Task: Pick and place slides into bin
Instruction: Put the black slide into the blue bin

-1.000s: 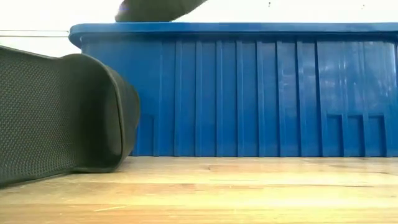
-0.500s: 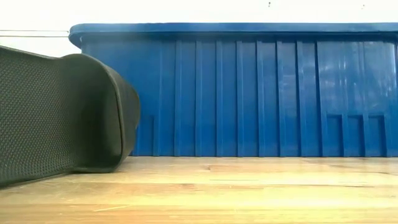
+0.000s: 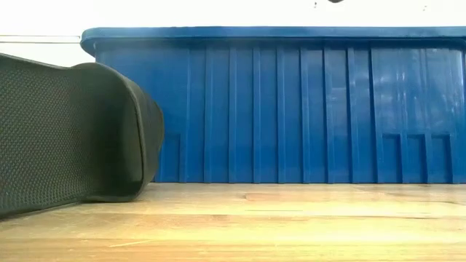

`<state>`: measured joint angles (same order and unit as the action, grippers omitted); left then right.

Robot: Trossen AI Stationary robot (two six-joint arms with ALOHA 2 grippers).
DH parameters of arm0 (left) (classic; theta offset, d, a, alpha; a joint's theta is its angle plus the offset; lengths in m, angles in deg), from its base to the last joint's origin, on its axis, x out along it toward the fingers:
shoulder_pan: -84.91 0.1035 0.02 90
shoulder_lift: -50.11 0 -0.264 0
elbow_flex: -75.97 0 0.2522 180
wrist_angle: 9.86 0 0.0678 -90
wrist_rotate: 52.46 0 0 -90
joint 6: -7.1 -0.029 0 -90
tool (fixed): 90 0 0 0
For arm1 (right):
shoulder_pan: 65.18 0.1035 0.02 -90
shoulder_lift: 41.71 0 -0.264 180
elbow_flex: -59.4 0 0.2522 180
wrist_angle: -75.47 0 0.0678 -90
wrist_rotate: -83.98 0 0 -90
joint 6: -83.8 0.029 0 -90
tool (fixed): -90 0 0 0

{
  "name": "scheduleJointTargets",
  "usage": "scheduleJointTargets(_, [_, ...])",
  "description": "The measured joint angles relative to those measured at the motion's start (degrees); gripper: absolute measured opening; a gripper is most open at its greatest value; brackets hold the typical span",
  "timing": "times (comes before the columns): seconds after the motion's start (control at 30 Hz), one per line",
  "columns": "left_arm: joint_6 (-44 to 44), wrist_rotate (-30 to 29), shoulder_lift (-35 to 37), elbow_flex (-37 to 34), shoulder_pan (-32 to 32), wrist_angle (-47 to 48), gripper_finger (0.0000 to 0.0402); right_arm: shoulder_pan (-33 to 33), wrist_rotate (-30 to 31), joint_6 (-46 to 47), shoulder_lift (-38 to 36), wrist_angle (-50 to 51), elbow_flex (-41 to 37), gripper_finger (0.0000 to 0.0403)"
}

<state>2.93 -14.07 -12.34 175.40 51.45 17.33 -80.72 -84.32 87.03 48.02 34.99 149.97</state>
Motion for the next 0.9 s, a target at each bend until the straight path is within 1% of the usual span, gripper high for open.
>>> scheduleJointTargets(0.07, [-1.6, 4.7, -1.6, 0.9, 2.1, -3.0, 0.0306, 0.0, -0.3, 2.6, -0.1, -2.9, -0.4, 0.0039])
scheduleJointTargets(0.1, [-1.7, 6.5, -2.5, 1.6, 3.2, -2.9, 0.0306, 0.0, -0.5, 3.3, -0.1, -3.4, -0.7, 0.0039])
scheduleJointTargets(0.2, [-0.8, 10.5, -4.8, 4.0, 6.2, -0.7, 0.0306, 0.1, -0.6, 4.8, -0.1, -3.2, -1.0, 0.0039])
scheduleJointTargets(0.4, [3.1, 21.5, -9.5, 7.7, 11.4, 3.8, 0.0306, -0.1, -1.6, 9.6, -0.1, -3.3, -1.1, 0.0039])
scheduleJointTargets(0.5, [5.3, 22.9, -11.1, 9.9, 11.8, 7.1, 0.0306, -0.6, -3.0, 11.0, -0.1, -3.3, -1.1, 0.0039])
scheduleJointTargets(0.63, [5.7, 24.0, -12.3, 11.9, 11.6, 10.2, 0.0306, -1.4, -4.1, 12.9, -0.2, -3.3, -1.1, 0.0039])
scheduleJointTargets(0.77, [9.6, 27.9, -13.5, 12.2, 11.5, 12.4, 0.0306, -2.1, -4.4, 13.4, -0.2, -3.3, -1.1, 0.0039])
scheduleJointTargets(0.9, [9.9, 25.7, -15.1, 11.8, 11.7, 15.6, 0.0306, -2.1, -5.4, 14.5, -0.4, -3.3, -1.1, 0.0039])
